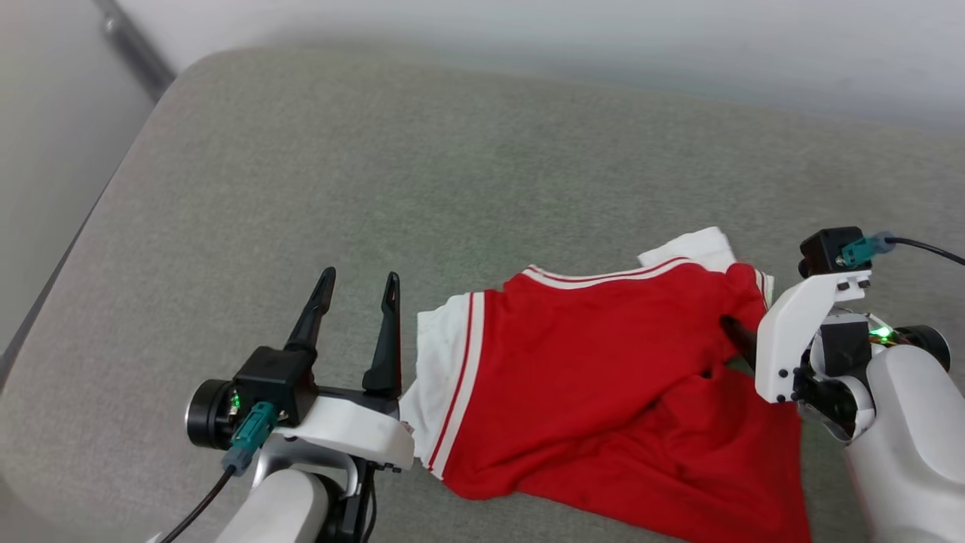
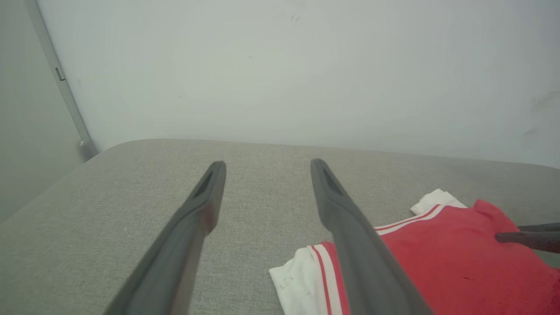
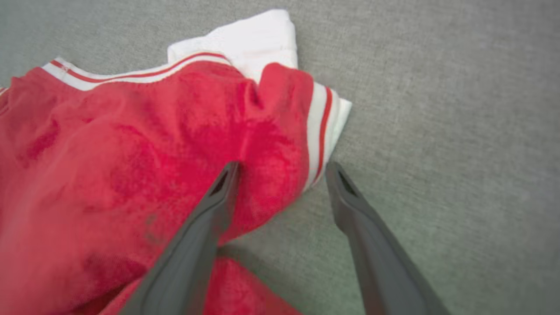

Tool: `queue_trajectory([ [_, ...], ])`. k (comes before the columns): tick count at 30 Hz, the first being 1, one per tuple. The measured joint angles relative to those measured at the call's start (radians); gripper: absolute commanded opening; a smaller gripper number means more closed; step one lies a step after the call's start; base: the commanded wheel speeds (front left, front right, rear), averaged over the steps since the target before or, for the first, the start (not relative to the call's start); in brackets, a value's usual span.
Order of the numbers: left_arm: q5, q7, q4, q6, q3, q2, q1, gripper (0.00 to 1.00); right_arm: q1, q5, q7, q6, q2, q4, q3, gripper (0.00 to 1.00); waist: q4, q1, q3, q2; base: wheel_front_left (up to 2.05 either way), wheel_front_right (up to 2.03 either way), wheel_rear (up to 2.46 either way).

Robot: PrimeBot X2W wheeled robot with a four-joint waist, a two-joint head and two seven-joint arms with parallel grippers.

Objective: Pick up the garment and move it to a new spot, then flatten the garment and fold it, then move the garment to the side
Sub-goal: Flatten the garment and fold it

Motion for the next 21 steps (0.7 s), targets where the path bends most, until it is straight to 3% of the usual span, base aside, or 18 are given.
queue_trajectory([
  [6, -0.005, -0.015, 0.036, -0.009, -0.003, -0.018, -0.011, 1.00, -0.062, 0.054, -0.004, 0.000, -0.020, 0.126, 0.056, 1.00, 0.041, 0.0000, 0.033, 0.0000, 0.00, 0.00, 0.00],
  [7, -0.007, -0.016, 0.040, -0.009, -0.002, -0.018, -0.011, 1.00, -0.067, 0.064, -0.005, 0.000, -0.023, 0.138, 0.062, 0.91, 0.042, 0.0000, 0.035, 0.0000, 0.00, 0.00, 0.00],
  [8, -0.007, -0.017, 0.043, -0.009, 0.000, -0.018, -0.011, 1.00, -0.072, 0.075, -0.011, 0.000, -0.025, 0.144, 0.072, 0.31, 0.041, 0.0000, 0.034, 0.0000, 0.00, 0.00, 0.00],
  [9, -0.007, -0.019, 0.044, -0.009, 0.003, -0.018, -0.011, 1.00, -0.077, 0.083, -0.024, 0.000, -0.028, 0.145, 0.082, 0.00, 0.038, 0.0000, 0.032, 0.0000, 0.00, 0.00, 0.00],
  [16, -0.011, -0.024, 0.053, 0.000, 0.019, -0.004, 0.012, 1.00, -0.097, 0.109, -0.141, 0.000, -0.089, 0.018, 0.122, 0.00, -0.009, 0.0000, 0.004, 0.0000, 0.00, 0.00, 0.00],
  [21, -0.018, -0.017, 0.045, 0.010, 0.026, 0.013, 0.034, 1.00, -0.053, 0.089, -0.142, 0.000, -0.137, -0.158, 0.057, 0.00, -0.061, 0.0000, -0.024, 0.0000, 0.00, 0.00, 0.00],
])
